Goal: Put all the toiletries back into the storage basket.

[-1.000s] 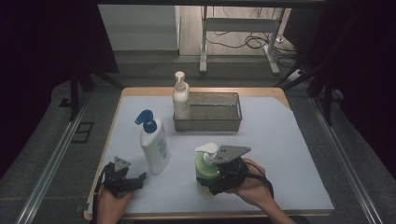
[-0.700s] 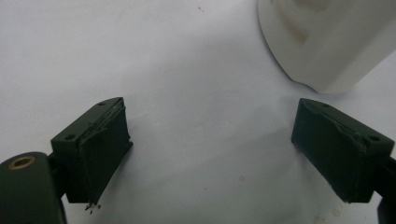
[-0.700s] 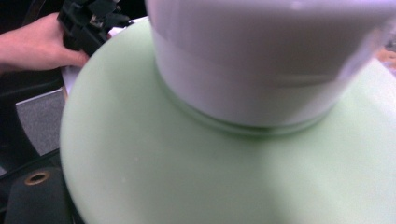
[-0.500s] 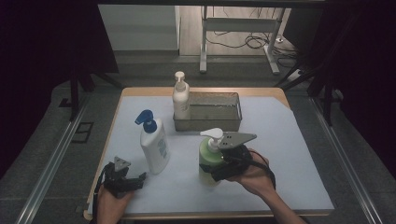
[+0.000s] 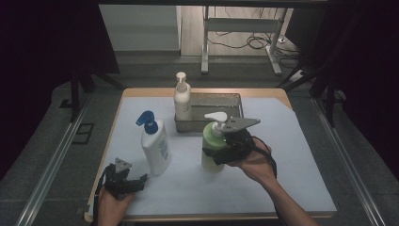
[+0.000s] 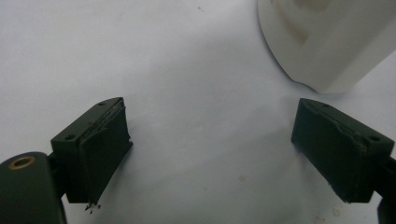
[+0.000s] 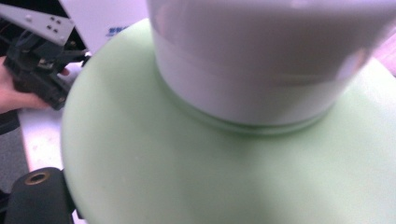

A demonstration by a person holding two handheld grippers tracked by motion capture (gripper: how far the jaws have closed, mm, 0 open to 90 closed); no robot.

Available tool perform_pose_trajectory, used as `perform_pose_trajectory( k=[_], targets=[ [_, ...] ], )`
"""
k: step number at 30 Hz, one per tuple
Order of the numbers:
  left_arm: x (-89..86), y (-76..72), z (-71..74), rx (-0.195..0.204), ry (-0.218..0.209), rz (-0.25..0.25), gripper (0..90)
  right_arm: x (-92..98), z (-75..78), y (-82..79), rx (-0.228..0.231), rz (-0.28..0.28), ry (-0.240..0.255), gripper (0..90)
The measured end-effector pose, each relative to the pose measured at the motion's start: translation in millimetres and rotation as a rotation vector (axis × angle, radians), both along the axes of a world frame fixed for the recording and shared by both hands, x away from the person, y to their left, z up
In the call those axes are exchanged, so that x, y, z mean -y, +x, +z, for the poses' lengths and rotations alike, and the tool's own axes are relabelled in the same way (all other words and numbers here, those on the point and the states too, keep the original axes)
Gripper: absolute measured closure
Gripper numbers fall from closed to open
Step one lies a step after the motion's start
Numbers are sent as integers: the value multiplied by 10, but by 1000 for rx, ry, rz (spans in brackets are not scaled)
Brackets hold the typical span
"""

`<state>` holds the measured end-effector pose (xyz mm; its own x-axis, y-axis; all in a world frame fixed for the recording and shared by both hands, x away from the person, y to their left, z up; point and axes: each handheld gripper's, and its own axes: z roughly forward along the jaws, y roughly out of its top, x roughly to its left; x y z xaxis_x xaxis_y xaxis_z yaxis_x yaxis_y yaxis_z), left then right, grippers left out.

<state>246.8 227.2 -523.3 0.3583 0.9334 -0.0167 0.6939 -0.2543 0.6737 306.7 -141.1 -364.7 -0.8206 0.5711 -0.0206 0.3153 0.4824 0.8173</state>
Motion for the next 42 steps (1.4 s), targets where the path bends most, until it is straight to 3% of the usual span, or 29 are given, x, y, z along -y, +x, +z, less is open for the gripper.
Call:
perform_pose_trajectory(
  k=[10, 23, 42],
  targets=[
    [0, 1, -1, 2, -1, 1, 112, 9, 135, 211, 25, -36, -14, 118],
    [-1, 1, 0, 0, -2, 1, 111, -20, 303, 474, 45, -90, 3, 119],
    [-1, 2, 0, 0, -3, 1, 111, -83, 427, 798, 57, -150, 5, 119]
  ],
)
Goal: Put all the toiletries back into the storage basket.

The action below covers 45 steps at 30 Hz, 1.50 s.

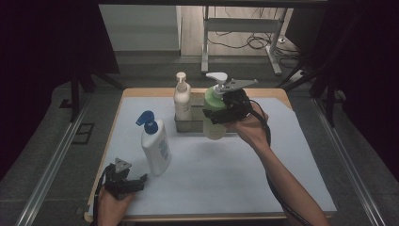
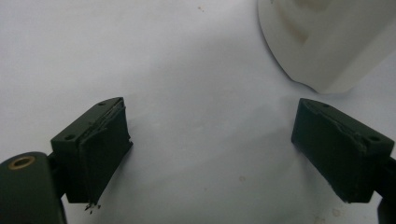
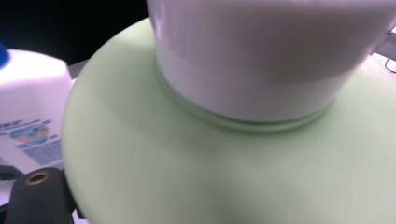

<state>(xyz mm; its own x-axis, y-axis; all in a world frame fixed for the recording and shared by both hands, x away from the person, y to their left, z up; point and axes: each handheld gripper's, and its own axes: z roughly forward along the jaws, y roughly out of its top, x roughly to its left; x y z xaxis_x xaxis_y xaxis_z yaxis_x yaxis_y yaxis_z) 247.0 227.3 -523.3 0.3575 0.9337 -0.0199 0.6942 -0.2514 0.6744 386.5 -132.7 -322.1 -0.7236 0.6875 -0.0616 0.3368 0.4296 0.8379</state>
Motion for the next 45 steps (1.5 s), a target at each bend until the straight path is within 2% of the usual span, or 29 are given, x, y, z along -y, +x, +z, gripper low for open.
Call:
perform_pose_trajectory(
  k=[14, 26, 45],
  targets=[
    [0, 0, -1, 0, 1, 0, 111, -31, 2, 265, 12, -45, 3, 119],
    [-1, 1, 0, 0, 1, 0, 111, -58, -59, 493, 13, -91, 11, 119],
    [-1, 1, 0, 0, 1, 0, 111, -107, -120, 714, 17, -148, 12, 119]
  ],
)
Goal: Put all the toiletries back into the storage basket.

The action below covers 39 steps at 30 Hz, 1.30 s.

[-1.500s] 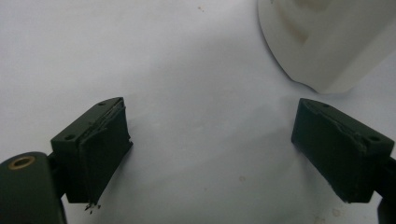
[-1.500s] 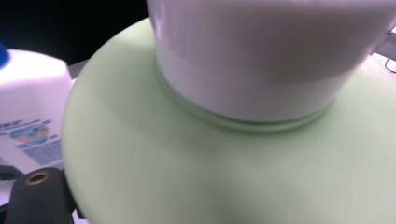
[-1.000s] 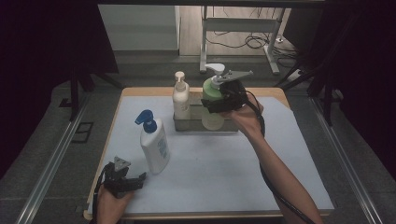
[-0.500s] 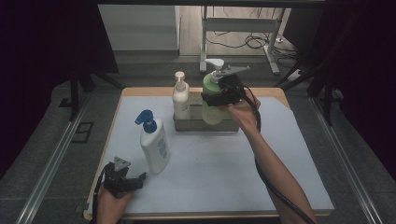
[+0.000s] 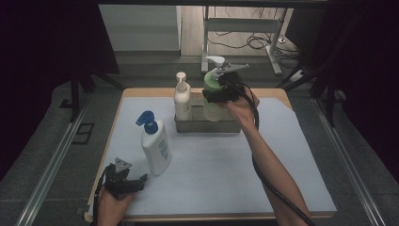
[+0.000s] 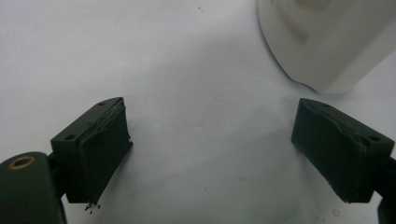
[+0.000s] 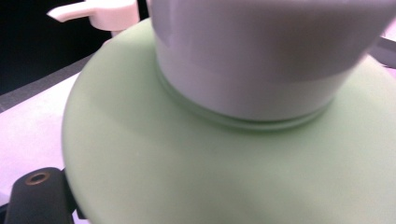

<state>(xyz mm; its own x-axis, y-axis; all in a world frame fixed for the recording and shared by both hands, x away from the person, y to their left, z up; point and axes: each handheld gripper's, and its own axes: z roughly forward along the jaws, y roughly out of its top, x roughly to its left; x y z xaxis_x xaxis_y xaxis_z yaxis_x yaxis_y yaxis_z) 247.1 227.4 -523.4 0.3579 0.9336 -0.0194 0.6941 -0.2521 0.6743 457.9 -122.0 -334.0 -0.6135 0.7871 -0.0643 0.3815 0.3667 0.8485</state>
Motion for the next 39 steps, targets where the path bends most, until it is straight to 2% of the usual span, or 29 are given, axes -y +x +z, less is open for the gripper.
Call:
perform_pose_trajectory(
  k=[7, 13, 39],
  targets=[
    [-2, 0, 1, -1, 2, -3, 111, -9, -47, 55, 0, -11, 8, 119],
    [-1, 0, 1, -1, 1, -2, 111, -49, -107, 84, 10, -1, -18, 119],
    [-1, 0, 0, -1, 1, -1, 111, -22, -449, 192, -72, -7, -46, 120]
  ],
)
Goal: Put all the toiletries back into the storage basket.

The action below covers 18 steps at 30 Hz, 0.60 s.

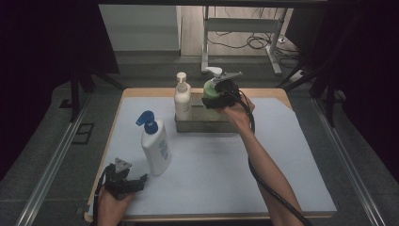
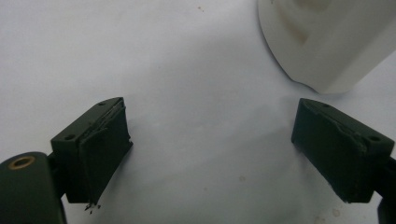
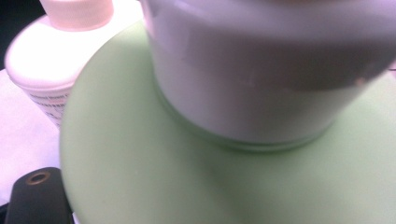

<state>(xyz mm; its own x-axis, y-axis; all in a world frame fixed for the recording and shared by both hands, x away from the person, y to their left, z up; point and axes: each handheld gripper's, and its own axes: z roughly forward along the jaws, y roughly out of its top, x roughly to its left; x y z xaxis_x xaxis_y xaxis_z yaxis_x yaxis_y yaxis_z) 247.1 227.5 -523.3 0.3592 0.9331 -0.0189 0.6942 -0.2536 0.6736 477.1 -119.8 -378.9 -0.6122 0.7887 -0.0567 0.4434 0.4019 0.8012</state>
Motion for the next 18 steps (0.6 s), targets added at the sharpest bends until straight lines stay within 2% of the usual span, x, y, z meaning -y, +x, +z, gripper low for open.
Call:
perform_pose_trajectory(
  k=[18],
  targets=[
    [0, 0, 0, 0, 0, 0, 111, 1, -204, 33, -39, -4, -18, 121]
  ],
)
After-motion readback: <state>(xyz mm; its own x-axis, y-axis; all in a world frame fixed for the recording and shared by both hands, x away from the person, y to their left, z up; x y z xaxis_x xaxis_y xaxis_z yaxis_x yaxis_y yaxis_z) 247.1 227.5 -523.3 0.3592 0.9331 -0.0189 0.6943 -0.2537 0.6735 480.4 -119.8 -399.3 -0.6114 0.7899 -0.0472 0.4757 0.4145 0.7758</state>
